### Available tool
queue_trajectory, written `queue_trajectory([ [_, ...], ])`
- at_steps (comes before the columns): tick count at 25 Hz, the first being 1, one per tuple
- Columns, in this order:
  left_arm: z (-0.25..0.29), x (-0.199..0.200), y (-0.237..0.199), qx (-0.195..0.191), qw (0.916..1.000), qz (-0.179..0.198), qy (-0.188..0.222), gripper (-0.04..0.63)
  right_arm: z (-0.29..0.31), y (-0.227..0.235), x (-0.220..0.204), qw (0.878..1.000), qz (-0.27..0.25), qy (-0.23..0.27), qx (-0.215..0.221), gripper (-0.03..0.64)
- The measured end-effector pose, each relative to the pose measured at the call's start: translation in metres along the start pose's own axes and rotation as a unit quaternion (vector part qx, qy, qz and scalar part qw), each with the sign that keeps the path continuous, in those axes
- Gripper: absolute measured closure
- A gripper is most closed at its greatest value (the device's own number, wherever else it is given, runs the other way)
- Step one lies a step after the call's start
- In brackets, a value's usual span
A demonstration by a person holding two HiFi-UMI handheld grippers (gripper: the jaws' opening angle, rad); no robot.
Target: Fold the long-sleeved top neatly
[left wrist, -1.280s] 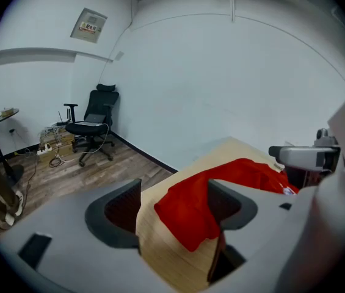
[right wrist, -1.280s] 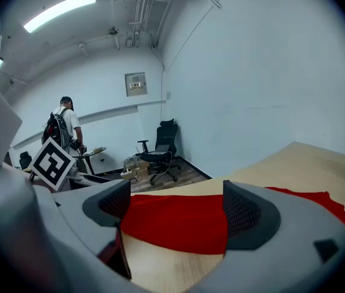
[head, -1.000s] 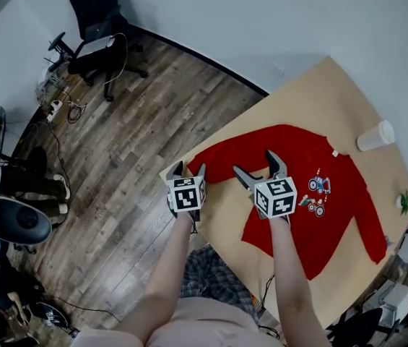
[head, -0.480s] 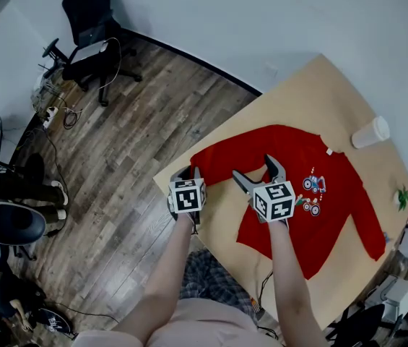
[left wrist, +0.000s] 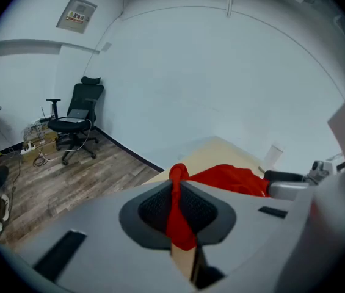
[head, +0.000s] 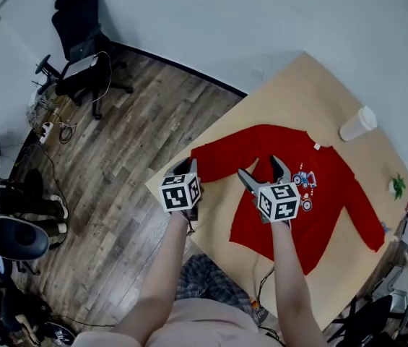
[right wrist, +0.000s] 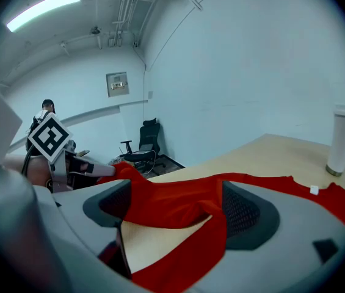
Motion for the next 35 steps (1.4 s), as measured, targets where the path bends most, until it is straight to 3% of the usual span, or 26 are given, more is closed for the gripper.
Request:
queue_trajectory([
  [8,-0.005,0.058,0.078,-0.084,0.9955,0.015,0.042,0.563,-0.059,0.044,0.001,0.997,0.025,0.023,-0.066,0.169],
  [15,0.007,0.077,0.182,-0.168,0.9828,0.06,0.048,0.563,-0.125,0.086,-0.013,0.989,0.057,0.035,-0.131,0.17],
  [24,0.02,0.044,0.324,-0.268,0.9555,0.122,0.016,0.563,-0.219,0.137,-0.045,0.969,0.1,0.051,-0.22,0.17],
  [35,0.014,-0.018,0.453,-0.357,0.9111,0.204,-0.019,0.563,-0.3,0.173,-0.089,0.945,0.143,0.059,-0.288,0.17],
])
Point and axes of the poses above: the fingertips, and each gripper's own axes: z forward along the fingers, y to its right, x out of its top, the point moved 3 cm from there along -z, backward along the fingers, and after that the axes turned 7 degrees about x, right-handed, at the moved point
